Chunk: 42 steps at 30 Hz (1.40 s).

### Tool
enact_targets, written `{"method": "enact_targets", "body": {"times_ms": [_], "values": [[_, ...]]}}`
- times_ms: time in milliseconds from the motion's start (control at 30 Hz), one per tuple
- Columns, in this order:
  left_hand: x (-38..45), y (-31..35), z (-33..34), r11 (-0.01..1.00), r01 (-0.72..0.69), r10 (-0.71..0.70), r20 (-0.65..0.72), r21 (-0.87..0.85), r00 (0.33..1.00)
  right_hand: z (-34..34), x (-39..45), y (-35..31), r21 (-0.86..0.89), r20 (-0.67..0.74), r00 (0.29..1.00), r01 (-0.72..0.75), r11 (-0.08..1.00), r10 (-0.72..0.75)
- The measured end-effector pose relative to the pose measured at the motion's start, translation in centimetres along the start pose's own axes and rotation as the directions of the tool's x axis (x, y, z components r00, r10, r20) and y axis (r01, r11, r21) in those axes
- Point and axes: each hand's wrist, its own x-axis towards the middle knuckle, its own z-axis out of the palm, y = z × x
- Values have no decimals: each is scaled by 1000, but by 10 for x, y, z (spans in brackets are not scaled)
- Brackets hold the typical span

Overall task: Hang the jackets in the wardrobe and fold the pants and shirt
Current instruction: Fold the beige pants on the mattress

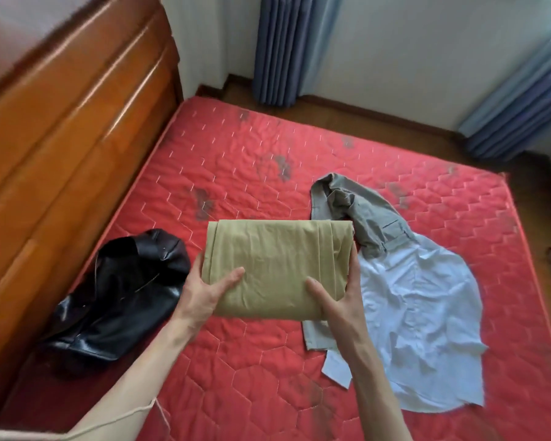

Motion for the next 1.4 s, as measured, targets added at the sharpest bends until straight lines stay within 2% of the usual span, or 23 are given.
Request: {"method": "enact_targets", "body": {"times_ms": [200, 400, 633, 733, 933, 1067, 1267, 1400], "values": [[-67, 75, 9, 992, -126, 126, -18, 31, 992, -25, -36, -56, 127, 17, 998, 59, 990, -62], [-123, 102, 11, 988, -145, 148, -62, 45, 987, -41, -62, -74, 196, 54, 993, 88, 977, -101], [-205, 84, -10, 984, -173, 153, -293, -46, 944, -17, -77, -87, 277, 258, 953, 86, 957, -160], [-236, 87, -30, 974, -215, 168, -398, -76, 902, 7, -89, -107, 300, 346, 916, 95, 949, -201], [-302, 97, -80, 943, -312, 195, -575, -112, 794, 71, -121, -149, 328, 528, 808, 91, 940, -262], [-353, 105, -120, 929, -353, 193, -676, -106, 711, 117, -155, -174, 329, 642, 709, 88, 940, -291], [-435, 91, -176, 907, -407, 148, -821, -109, 551, 194, -216, -199, 291, 778, 549, 119, 949, -307], [-495, 69, -208, 892, -441, 121, -887, -99, 445, 244, -273, -200, 287, 849, 440, 77, 955, -291]]}}
